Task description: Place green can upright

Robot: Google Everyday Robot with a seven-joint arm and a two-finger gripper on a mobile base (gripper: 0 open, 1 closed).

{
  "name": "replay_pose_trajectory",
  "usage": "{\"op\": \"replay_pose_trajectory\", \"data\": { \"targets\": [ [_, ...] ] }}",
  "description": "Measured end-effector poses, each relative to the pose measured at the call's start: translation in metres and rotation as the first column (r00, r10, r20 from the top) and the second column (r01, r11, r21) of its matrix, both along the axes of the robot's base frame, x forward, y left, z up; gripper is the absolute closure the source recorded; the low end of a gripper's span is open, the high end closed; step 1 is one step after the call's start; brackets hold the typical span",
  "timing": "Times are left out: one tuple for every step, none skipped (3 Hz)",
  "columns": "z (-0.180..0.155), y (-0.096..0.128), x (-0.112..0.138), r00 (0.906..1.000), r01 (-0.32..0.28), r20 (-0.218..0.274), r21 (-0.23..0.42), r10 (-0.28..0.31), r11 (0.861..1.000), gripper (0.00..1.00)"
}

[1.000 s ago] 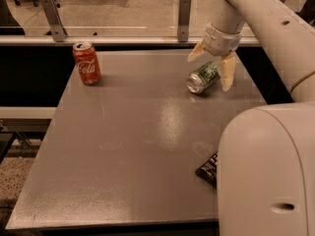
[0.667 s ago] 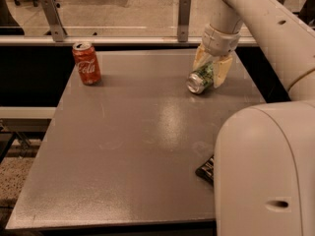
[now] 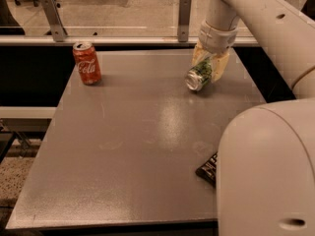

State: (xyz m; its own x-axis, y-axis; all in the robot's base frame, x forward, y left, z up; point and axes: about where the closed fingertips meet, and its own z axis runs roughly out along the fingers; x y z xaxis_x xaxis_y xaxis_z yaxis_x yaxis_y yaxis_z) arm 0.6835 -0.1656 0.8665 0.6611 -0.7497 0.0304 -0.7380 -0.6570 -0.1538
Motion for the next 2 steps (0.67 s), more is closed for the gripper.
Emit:
{"op": "replay_pose_trajectory", "data": {
  "targets": [
    [0.021, 0.007, -0.008, 0.9930, -0.071, 0.092, -0.034, 0.074, 0.997, 1.00],
    [0.041, 0.020, -0.024, 0.9620, -0.155, 0.220, -0.045, 0.161, 0.987, 1.00]
  ]
}}
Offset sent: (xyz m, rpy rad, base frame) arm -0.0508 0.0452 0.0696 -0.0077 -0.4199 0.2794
